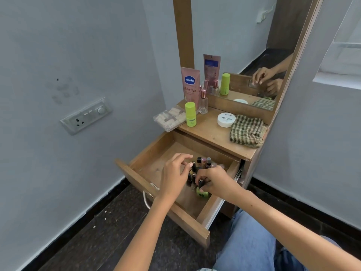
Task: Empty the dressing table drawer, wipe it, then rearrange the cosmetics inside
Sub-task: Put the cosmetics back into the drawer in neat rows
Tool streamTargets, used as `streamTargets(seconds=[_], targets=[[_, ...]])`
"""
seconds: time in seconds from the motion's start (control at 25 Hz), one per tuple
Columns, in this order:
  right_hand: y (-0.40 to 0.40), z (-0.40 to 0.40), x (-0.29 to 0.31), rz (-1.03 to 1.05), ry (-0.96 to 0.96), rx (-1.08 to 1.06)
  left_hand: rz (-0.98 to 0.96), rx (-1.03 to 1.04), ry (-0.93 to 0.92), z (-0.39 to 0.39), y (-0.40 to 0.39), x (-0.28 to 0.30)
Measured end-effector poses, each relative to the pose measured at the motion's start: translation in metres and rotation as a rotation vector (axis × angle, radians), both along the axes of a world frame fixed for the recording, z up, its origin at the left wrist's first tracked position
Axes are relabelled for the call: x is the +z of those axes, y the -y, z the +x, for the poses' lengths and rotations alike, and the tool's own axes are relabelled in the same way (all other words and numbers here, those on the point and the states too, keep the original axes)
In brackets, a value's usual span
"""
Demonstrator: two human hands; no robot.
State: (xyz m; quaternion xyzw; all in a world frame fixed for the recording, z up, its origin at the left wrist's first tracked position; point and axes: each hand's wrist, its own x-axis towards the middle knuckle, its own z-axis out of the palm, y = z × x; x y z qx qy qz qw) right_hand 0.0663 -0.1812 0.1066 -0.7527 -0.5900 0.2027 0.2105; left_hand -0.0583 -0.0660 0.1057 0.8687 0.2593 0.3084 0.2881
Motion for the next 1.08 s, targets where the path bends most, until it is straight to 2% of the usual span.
streamTargets(seconds=[0.16,0.36,0.56,0.72,0.92,1.08], targets=[[0.004,-0.004,0.004,-0.075,0.19,0.053,0.004,-0.006,-0.037,0.002,0.0,-0.005],[0.002,-0.005,0.008,-0.101,0.298,0.142,0.008,-0.01,-0.041,0.004,-0.001,-0.009],[0.001,-0.008,0.009,-0.106,0.361,0.142,0.015,-0.001,-0.032,0.006,-0.002,-0.006],[0.004,0.001,0.007,-0.058,0.254,0.114,0.021,0.007,-0.035,0.006,-0.003,-0.004],[0.01,0.025,0.017,0.099,-0.101,-0.065,0.074,0.005,0.006,0.02,-0.014,0.006],[0.003,0.042,0.026,0.297,-0.151,-0.227,0.203,0.071,-0.013,0.055,-0.031,0.028]])
